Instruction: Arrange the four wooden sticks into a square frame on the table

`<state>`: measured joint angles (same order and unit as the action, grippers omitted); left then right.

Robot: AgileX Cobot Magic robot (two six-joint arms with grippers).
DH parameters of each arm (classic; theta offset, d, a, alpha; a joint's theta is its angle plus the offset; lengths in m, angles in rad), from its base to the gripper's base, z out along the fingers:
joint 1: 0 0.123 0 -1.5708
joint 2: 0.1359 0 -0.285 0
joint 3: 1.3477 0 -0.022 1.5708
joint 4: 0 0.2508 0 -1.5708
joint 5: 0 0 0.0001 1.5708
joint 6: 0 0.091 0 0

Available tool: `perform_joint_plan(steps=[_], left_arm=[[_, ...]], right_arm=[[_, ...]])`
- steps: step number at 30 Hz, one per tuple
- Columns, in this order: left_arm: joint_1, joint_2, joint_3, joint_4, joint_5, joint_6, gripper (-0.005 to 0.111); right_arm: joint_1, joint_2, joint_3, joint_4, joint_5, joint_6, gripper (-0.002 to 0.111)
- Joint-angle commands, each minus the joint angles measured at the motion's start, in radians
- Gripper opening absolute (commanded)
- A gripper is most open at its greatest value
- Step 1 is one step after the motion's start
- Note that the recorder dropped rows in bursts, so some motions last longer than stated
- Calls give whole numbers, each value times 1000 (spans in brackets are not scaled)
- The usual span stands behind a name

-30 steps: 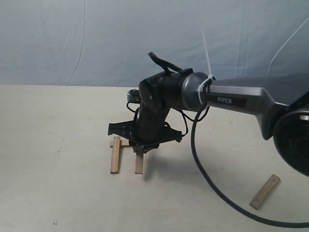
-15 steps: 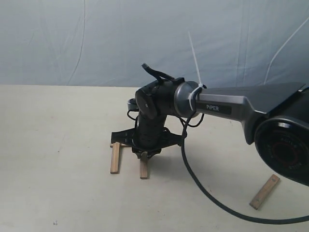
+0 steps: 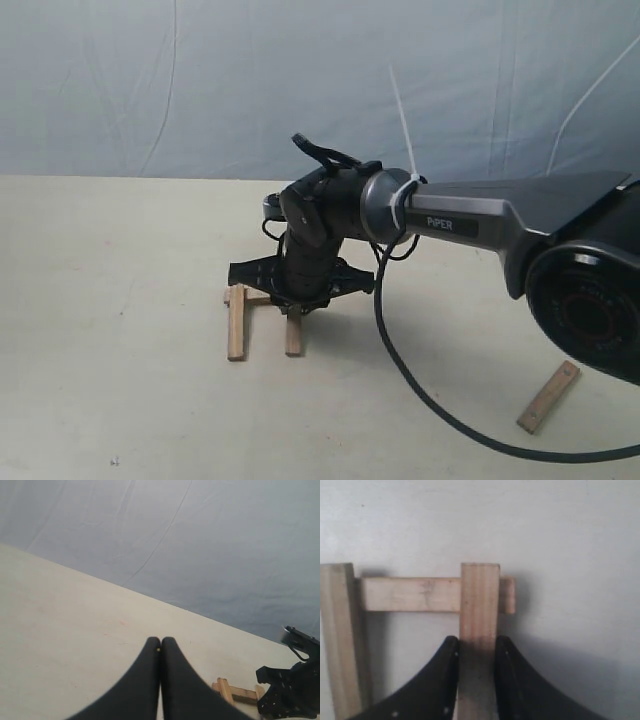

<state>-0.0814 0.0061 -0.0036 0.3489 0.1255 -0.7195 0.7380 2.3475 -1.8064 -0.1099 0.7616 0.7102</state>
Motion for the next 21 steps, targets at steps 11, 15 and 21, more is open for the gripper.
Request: perform_joint_plan(steps=[11,15,21], left_arm=[[-1,-6,4,-4,6,2,0],[-1,-6,4,-4,6,2,0],[-1,-6,4,-4,6,2,0]], right_arm=[[-48,-120,-4,27,50,-262,-1],[-118,-224,-4,110,161,-517,-1],[-229,-318,45,68,373,-592,-1]])
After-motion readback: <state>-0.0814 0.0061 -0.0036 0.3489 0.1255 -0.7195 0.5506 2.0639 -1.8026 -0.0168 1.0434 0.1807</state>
